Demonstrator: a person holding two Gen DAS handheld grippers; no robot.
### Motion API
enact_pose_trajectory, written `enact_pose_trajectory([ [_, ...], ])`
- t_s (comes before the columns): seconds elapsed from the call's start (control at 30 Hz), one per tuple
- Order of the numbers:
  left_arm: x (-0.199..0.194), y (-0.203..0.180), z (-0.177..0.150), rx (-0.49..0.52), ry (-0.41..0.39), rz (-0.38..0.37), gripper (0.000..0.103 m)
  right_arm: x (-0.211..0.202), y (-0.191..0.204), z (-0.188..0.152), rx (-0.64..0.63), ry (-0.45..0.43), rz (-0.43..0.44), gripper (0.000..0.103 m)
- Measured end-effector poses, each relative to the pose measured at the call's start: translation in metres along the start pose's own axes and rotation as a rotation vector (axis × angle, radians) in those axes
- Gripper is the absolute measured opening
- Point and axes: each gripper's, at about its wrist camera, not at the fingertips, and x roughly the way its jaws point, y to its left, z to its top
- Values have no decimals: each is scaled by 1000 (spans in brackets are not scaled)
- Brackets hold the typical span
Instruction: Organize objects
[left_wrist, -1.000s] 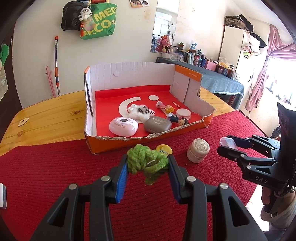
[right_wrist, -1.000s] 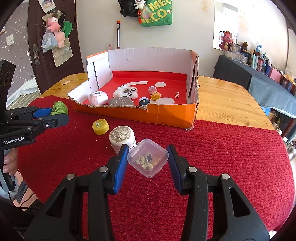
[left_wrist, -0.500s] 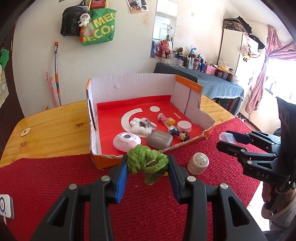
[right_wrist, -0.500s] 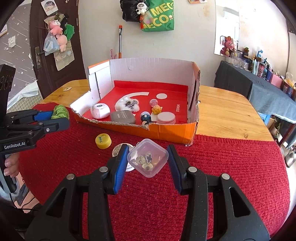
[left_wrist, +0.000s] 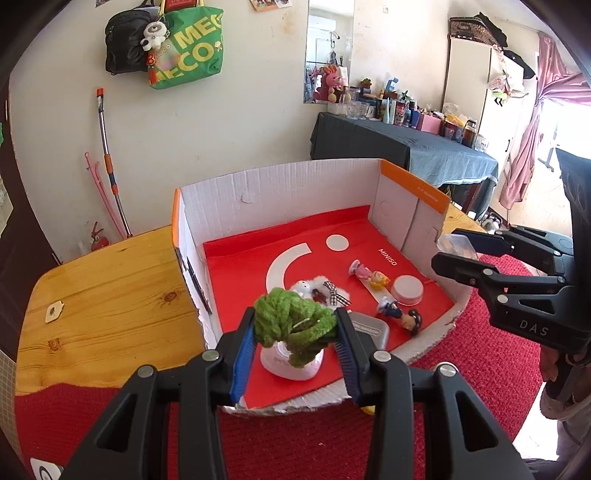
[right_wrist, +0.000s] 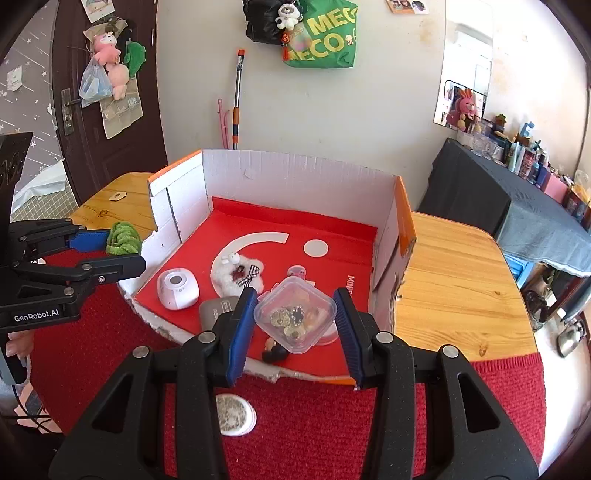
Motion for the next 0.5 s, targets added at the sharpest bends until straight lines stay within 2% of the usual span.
enact_pose_trajectory([
  [0.5,64,13,18,51,177,39,42,94,-5,55,1,178,-67,41],
])
